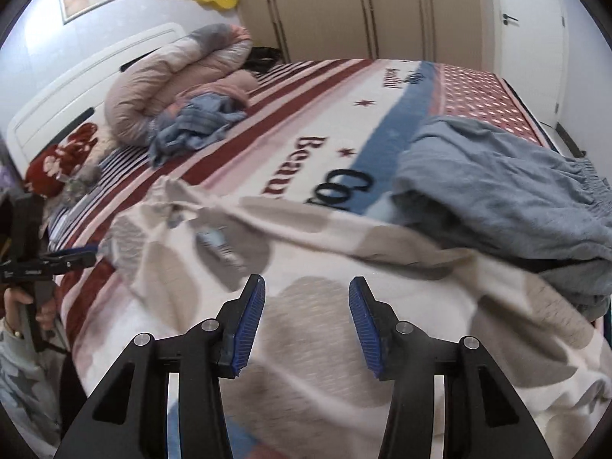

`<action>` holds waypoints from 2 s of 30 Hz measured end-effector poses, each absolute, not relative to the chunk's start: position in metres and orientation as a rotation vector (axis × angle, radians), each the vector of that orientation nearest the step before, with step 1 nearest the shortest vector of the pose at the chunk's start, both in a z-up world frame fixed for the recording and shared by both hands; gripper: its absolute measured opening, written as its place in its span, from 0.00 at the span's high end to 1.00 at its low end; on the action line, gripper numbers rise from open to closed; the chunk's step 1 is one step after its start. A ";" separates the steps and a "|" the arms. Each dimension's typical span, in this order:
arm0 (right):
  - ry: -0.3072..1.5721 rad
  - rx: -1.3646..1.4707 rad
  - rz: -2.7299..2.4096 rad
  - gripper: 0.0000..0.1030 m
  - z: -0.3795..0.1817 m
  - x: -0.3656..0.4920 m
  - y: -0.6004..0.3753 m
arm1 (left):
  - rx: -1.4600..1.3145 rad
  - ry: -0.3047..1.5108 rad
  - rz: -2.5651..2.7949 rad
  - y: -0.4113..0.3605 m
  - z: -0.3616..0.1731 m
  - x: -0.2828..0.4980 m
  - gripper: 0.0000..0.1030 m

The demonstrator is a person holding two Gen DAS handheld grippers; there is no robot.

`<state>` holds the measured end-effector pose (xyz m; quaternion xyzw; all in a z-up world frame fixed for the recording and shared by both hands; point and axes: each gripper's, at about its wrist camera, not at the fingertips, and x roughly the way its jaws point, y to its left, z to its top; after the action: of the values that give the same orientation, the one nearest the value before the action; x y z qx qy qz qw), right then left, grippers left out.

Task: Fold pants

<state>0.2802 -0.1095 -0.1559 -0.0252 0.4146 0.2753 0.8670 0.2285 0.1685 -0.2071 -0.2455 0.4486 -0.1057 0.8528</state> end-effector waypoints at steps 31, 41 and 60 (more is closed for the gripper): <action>0.788 -0.005 0.498 0.60 -0.113 0.183 -0.165 | -0.563 0.654 0.025 0.225 -0.156 0.227 0.93; 0.850 -0.052 0.519 0.60 -0.125 0.178 -0.144 | -0.547 0.668 0.242 0.303 -0.183 0.188 0.93; 1.038 -0.066 0.556 0.61 -0.199 0.296 -0.033 | -0.612 0.737 0.189 0.318 -0.206 0.180 0.37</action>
<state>0.2964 -0.0330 -0.1993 -0.0311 0.4893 0.2624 0.8311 0.1796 0.3180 -0.2057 -0.2941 0.3540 0.0907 0.8832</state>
